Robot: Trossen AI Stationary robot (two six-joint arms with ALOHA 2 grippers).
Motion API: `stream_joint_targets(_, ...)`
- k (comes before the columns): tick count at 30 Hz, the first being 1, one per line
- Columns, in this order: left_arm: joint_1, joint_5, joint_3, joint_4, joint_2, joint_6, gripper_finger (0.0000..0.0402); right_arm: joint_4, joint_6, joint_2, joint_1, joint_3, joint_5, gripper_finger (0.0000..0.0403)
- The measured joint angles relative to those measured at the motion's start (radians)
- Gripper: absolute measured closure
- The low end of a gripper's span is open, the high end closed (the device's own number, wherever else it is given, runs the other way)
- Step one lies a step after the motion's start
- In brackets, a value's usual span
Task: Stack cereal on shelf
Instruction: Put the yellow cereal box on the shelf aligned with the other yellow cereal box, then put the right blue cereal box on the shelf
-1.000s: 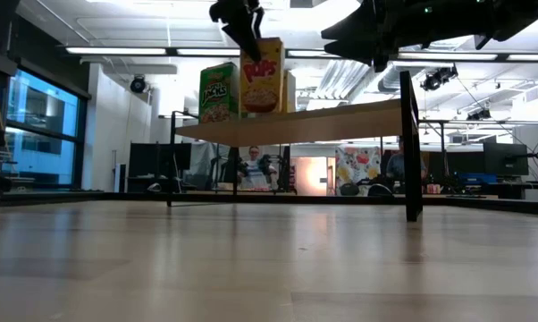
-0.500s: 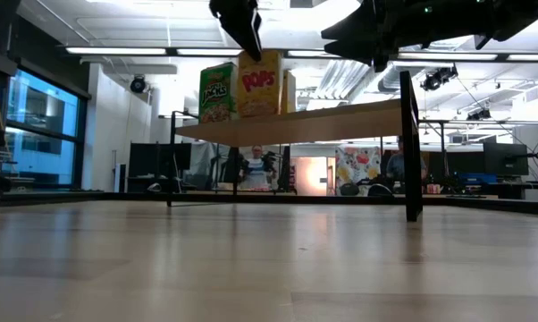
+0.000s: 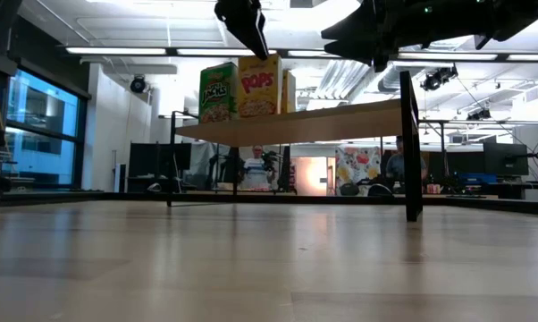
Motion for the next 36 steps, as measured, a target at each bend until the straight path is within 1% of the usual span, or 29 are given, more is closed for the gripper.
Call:
stream_joint_targets(2,0.0,-0.006,0.0,0.01,0.0,0.002,0.0202,0.0,0.0,0.0,0.0,0.0,0.0,0.0194)
stream_joint_targets(6,-0.001,-0.053,0.0,0.014,-0.003,0.014,0.0202,0.0,0.0,0.0,0.0,0.0,0.0,0.0194)
stream_joint_targets(11,-0.009,-0.076,0.007,0.014,-0.019,0.026,0.0202,0.0,0.0,0.0,0.0,0.0,0.0,0.0194)
stream_joint_targets(17,-0.017,-0.085,0.035,0.019,-0.077,0.007,0.0202,0.0,0.0,0.0,0.0,0.0,0.0,0.0194)
stream_joint_targets(20,-0.018,-0.064,0.035,0.018,-0.122,-0.07,0.0202,0.0,0.0,0.0,0.0,0.0,0.0,0.0194)
stream_joint_targets(21,-0.015,-0.041,0.035,0.018,-0.139,-0.104,0.0202,-0.001,0.0,0.0,0.0,0.0,0.0,0.0194)
stream_joint_targets(23,-0.006,0.04,0.013,0.028,-0.18,-0.165,0.0202,-0.004,0.0,0.0,0.0,0.0,0.0,0.0194)
stream_joint_targets(26,0.005,0.172,-0.087,0.096,-0.261,-0.235,0.0202,-0.008,0.0,0.0,0.0,0.0,0.0,0.0194)
stream_joint_targets(28,0.003,0.227,-0.201,0.178,-0.331,-0.265,0.0202,-0.008,0.0,0.0,0.0,0.0,0.0,0.0194)
stream_joint_targets(30,-0.007,0.24,-0.344,0.303,-0.409,-0.289,0.0202,-0.009,0.0,0.0,0.0,0.0,0.0,0.0194)
stream_joint_targets(33,-0.019,0.239,-0.593,0.503,-0.544,-0.301,0.0202,-0.014,0.0,0.0,0.0,0.0,0.0,0.0194)
stream_joint_targets(36,-0.034,0.237,-0.85,0.746,-0.682,-0.328,0.0202,-0.015,0.0,0.0,0.0,0.0,0.0,0.0194)
